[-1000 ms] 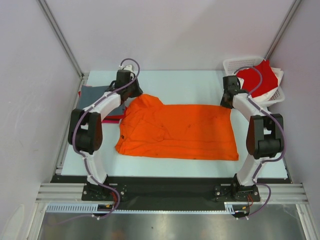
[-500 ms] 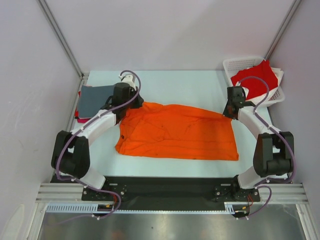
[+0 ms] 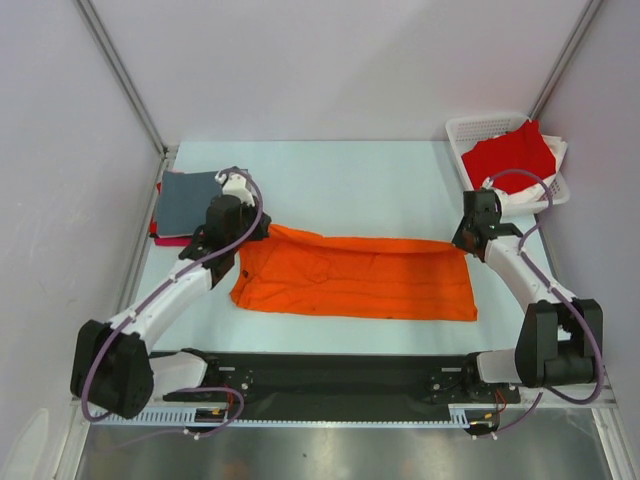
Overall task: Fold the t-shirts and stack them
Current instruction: Fold the tshirt
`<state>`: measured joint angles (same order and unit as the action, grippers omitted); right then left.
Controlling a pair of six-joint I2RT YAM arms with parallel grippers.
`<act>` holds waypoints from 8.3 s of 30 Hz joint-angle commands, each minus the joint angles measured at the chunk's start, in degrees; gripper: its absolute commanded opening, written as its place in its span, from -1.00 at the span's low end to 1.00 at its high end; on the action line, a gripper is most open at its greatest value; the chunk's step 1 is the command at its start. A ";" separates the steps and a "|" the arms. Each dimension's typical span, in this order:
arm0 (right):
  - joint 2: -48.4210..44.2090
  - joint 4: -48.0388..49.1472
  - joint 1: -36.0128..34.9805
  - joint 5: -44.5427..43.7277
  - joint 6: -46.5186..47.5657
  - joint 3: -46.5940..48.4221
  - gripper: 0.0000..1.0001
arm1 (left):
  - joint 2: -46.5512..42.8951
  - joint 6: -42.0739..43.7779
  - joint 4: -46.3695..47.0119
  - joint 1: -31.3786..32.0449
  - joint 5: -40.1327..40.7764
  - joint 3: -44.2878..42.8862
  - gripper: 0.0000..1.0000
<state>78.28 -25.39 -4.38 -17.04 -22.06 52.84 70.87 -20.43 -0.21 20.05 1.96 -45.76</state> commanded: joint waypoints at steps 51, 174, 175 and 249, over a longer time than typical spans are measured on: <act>3.17 29.95 -26.98 30.13 -13.45 -4.08 0.08 | -16.48 -17.19 -9.37 1.13 0.76 18.43 0.31; 45.48 54.04 -39.74 65.10 -16.08 17.40 0.27 | 21.06 -25.37 -25.28 -2.48 6.48 -6.63 0.21; 45.12 54.30 -39.83 65.72 -16.08 16.69 0.26 | 21.67 -25.37 -25.19 -2.48 6.48 -6.54 0.21; -1.54 16.35 -46.78 17.33 -10.28 -6.25 -0.07 | -8.25 -23.25 -27.66 -0.01 6.49 5.84 0.25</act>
<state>82.63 1.67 -52.75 14.81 -34.24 47.90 69.84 -44.45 -27.38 19.73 8.84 -43.68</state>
